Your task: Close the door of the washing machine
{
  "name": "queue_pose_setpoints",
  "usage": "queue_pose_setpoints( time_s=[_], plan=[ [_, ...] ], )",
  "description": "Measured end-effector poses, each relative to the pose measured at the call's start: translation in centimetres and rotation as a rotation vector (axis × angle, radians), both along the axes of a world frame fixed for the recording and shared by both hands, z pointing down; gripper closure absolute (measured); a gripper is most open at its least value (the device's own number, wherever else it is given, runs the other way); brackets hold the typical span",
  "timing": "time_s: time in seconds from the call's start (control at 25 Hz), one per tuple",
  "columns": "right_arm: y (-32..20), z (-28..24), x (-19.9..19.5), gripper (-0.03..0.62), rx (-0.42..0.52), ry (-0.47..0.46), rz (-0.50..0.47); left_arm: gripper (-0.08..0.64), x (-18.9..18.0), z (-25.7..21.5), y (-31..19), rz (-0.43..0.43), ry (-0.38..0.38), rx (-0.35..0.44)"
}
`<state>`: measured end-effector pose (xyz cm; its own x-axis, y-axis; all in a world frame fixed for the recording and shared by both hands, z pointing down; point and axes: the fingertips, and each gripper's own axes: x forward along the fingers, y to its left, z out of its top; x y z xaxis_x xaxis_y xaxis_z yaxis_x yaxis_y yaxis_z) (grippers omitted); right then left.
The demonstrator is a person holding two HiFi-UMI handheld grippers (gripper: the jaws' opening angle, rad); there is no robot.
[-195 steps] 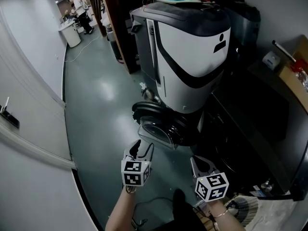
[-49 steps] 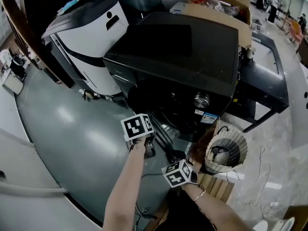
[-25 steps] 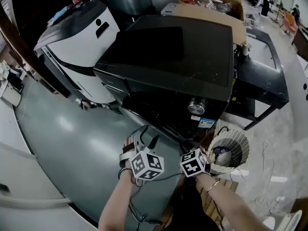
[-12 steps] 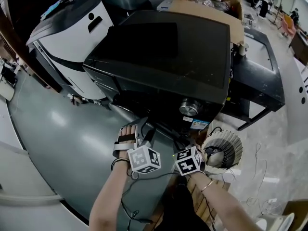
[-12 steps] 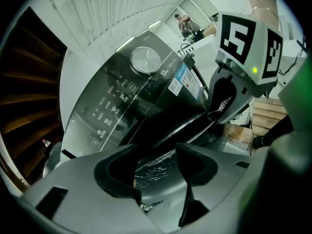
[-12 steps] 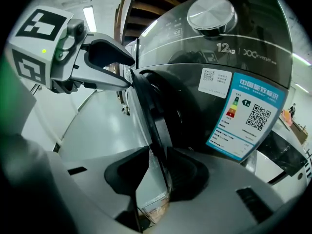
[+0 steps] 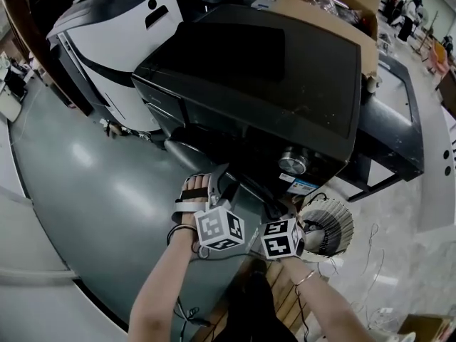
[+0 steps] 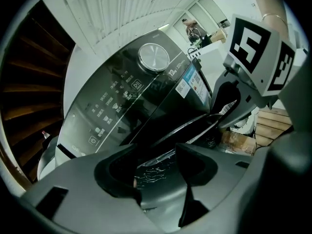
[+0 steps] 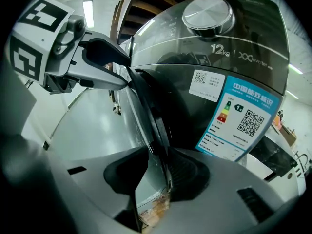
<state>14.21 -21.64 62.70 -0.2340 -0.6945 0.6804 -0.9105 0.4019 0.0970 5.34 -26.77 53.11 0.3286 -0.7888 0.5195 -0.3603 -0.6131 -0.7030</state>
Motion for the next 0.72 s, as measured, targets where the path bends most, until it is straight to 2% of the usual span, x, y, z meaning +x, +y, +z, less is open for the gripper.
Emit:
queue_pose_setpoints(
  time_s=[0.36, 0.72],
  plan=[
    [0.3, 0.4, 1.1, 0.457, 0.005, 0.022, 0.138, 0.300, -0.1, 0.1, -0.5, 0.008, 0.038, 0.024],
    [2.2, 3.2, 1.3, 0.483, -0.079, -0.082, 0.321, 0.299, -0.2, 0.2, -0.7, 0.019, 0.060, 0.037]
  ],
)
